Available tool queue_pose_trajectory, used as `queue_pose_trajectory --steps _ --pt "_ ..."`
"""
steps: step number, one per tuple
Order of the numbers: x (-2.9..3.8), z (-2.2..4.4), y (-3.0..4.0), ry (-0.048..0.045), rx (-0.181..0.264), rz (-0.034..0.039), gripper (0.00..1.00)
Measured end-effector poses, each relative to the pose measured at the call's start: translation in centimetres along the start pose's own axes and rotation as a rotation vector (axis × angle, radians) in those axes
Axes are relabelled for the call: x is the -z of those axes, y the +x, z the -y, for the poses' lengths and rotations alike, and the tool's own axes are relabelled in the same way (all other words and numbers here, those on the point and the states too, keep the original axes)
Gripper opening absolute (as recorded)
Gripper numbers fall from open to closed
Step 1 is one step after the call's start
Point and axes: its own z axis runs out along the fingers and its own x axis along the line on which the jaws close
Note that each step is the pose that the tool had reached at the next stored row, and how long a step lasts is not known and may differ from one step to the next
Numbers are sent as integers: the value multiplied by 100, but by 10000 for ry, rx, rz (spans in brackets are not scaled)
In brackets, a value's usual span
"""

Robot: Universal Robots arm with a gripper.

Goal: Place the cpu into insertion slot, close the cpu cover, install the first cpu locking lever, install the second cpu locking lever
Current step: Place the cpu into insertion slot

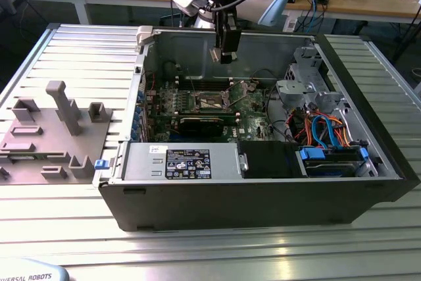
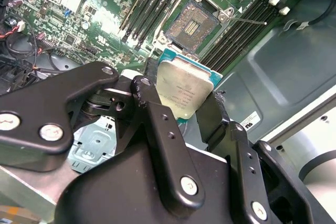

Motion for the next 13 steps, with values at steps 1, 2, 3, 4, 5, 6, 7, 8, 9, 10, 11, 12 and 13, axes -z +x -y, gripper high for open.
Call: queue_pose_trajectory --steps 1,2,3,4,5,6,7,8,9,10,11,12,13 --pt "0 0 0 0 -10 0 54" --pt "0 0 0 0 -18 1 54" --pt "0 0 0 -1 -28 2 54" --pt "0 0 0 -1 -35 3 54" --pt "0 0 0 -1 -48 3 54" --pt "0 0 0 -2 -64 4 54" --pt "0 0 0 -2 -75 5 54" --pt "0 0 0 -2 -82 6 54" --pt "0 0 0 -2 -92 7 54" --pt "0 0 0 -3 -100 7 54" --pt "0 0 0 -3 -119 8 54" --pt "0 0 0 -3 -127 9 54" --pt "0 0 0 -3 -134 10 54"
